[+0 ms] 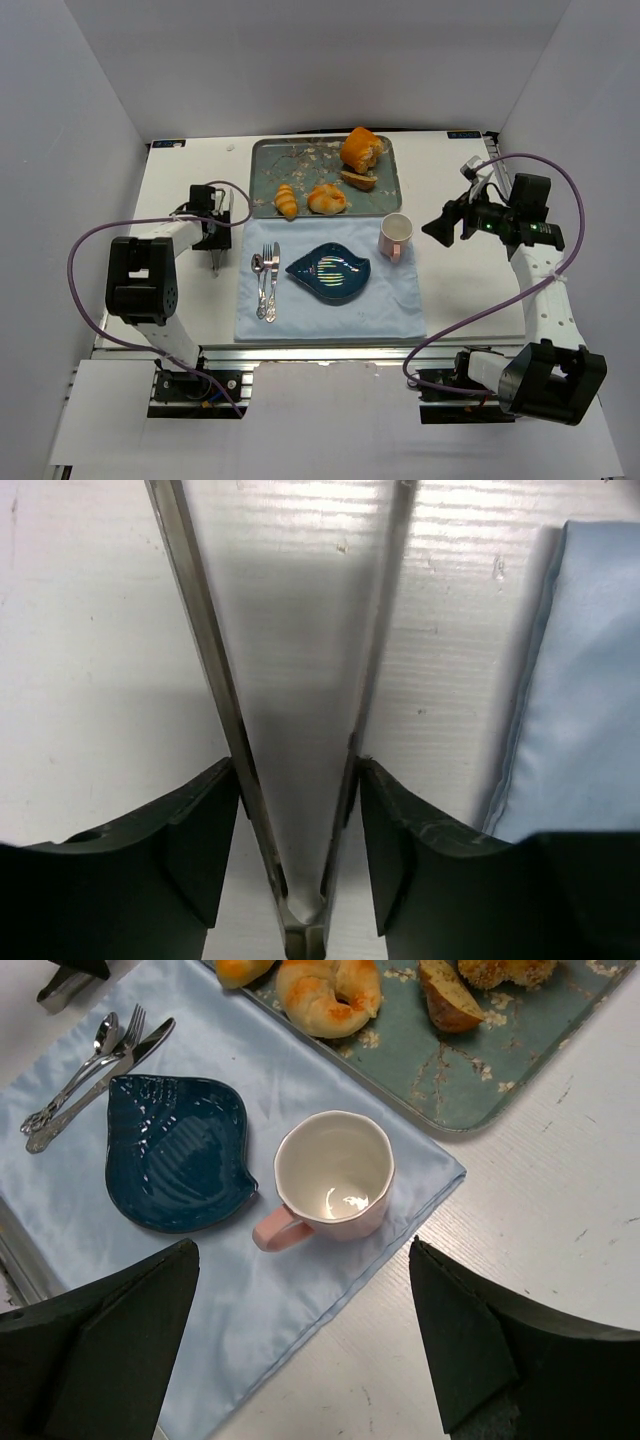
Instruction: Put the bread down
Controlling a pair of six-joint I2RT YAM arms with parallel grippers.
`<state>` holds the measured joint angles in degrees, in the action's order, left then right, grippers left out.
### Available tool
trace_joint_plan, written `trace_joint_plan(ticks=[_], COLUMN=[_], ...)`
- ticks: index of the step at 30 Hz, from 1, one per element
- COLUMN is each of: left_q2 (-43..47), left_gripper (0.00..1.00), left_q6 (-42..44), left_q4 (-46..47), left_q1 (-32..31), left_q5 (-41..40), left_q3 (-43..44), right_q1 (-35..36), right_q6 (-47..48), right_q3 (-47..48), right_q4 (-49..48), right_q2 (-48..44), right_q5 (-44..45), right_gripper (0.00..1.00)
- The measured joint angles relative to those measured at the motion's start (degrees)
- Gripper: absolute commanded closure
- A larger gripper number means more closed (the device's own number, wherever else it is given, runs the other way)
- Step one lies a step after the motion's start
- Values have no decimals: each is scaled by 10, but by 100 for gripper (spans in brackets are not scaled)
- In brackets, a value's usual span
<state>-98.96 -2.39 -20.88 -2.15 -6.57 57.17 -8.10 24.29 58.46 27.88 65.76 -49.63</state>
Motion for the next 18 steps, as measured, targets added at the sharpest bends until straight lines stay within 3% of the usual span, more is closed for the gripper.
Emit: trace_joint_plan(ticks=[2,3,7,10,18], left_q2=[-1,-1,2,10,126], left_gripper=[52,70,94,100,97], left_q6=[-3,-5,-12,-22,-100], left_q4=[16,24,52,58,27], left_q1=[6,9,16,17,-20], left_q5=[10,16,35,53,97], left_q3=[-6,-9,-21,-29,-50], right_q1=[-4,-5,-6,-6,-6], right_q6=[-3,-6,-19,-24,-21], right_q3=[0,0,-1,-3,-32], right_q4=[-6,-10,-28,-36,-45], right_q2=[0,0,0,0,-9], right_q5=[-6,-9,-21,-29,-33], right_gripper=[11,11,12,12,12])
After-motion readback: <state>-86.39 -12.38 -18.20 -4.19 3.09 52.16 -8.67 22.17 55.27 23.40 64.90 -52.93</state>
